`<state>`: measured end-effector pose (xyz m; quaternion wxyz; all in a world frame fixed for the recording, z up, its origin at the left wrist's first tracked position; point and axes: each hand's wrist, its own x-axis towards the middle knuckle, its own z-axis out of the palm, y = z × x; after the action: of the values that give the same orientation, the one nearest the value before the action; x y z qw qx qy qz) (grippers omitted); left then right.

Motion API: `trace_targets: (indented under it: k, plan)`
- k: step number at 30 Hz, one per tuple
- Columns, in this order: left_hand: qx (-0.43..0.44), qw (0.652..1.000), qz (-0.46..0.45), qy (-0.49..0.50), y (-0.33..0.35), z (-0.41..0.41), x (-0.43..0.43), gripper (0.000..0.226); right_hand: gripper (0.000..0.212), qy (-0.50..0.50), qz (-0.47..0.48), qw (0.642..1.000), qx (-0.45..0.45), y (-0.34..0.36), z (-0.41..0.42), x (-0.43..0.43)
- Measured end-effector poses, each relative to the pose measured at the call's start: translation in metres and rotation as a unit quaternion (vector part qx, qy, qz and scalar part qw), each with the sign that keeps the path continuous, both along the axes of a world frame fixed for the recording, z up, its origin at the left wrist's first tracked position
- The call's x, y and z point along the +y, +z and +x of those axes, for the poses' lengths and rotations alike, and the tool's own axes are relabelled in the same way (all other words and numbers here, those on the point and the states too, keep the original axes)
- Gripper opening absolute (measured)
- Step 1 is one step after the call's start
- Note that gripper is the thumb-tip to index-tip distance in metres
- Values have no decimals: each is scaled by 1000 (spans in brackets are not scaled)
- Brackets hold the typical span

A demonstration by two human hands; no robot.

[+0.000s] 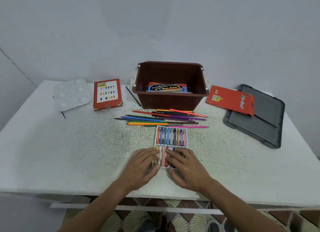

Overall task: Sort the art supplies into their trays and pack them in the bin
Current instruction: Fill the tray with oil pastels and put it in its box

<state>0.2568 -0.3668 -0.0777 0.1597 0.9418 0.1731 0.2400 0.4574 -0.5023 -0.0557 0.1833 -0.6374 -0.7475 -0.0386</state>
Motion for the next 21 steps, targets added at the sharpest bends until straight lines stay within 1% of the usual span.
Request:
trace_targets:
  k: [4,7,10,15,18,19,21]
  plan:
    - [25,998,38,-47,-2,-5,10,33,34,-10,-8,1000,8,-5,-2,-2]
    - [24,997,52,-55,4,-6,15,31,34,-7,3,1000,13,1,-3,3]
    - [24,997,43,-64,7,-9,17,31,38,4,1,1000,18,4,-6,9]
    - [38,996,26,-74,6,-11,18,31,32,3,-12,1000,26,-4,-8,12]
    - [25,997,24,-72,10,-8,22,26,34,9,-3,999,43,-4,-5,16]
    - [17,997,24,-68,12,-5,25,27,34,8,6,998,55,-3,-4,19]
    - [11,999,18,-50,16,4,31,35,36,-12,22,997,72,1,0,28]
